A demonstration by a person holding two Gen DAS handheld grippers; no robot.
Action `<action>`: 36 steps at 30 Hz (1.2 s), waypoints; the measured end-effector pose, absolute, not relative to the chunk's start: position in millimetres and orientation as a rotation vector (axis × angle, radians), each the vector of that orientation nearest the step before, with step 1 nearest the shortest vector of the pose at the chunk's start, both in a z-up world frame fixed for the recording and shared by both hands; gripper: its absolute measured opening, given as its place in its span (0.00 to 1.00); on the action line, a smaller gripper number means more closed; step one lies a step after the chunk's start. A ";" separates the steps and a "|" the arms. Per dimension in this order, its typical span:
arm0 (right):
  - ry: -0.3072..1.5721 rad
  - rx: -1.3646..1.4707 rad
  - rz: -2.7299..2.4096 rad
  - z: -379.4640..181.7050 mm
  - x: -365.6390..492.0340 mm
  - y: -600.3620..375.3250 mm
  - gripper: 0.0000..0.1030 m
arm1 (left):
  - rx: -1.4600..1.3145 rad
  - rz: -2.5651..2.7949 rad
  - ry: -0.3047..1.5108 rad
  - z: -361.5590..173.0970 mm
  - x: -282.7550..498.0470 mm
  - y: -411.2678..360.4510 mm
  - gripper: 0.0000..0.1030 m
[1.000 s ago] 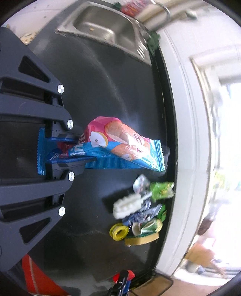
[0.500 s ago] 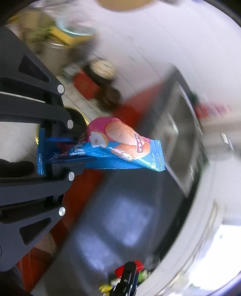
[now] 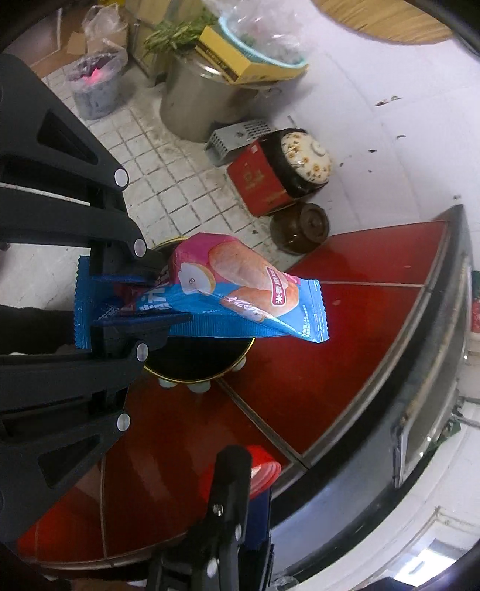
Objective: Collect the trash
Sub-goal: 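Open the left gripper over the bin while the right gripper releases the lid into it, then move both open grippers back up to the counter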
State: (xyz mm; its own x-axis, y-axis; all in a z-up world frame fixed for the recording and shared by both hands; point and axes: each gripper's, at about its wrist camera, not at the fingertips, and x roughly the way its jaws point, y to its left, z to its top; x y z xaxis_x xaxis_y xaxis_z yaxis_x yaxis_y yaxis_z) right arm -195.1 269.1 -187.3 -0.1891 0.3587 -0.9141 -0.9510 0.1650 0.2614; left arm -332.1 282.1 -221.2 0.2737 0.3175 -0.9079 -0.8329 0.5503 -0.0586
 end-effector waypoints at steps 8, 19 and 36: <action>1.220 -0.709 1.342 -204.2 -193.0 282.2 0.48 | -0.653 0.805 1.011 -238.6 -333.5 299.4 0.12; 1.218 -0.746 1.340 -218.0 -194.4 293.8 0.76 | -0.665 0.757 1.030 -248.4 -332.1 304.4 0.44; 1.133 -0.541 1.289 -123.1 -143.1 223.9 0.80 | -0.542 0.782 0.996 -197.3 -323.5 289.7 0.83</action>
State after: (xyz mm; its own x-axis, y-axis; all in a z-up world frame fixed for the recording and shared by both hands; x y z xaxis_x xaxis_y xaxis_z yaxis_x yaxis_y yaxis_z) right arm -143.1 223.9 -123.1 -0.1158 0.4654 -0.8775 -0.9298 0.2599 0.2606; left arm -323.5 289.7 -197.3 0.3169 0.3269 -0.8903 -0.7871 0.6144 -0.0546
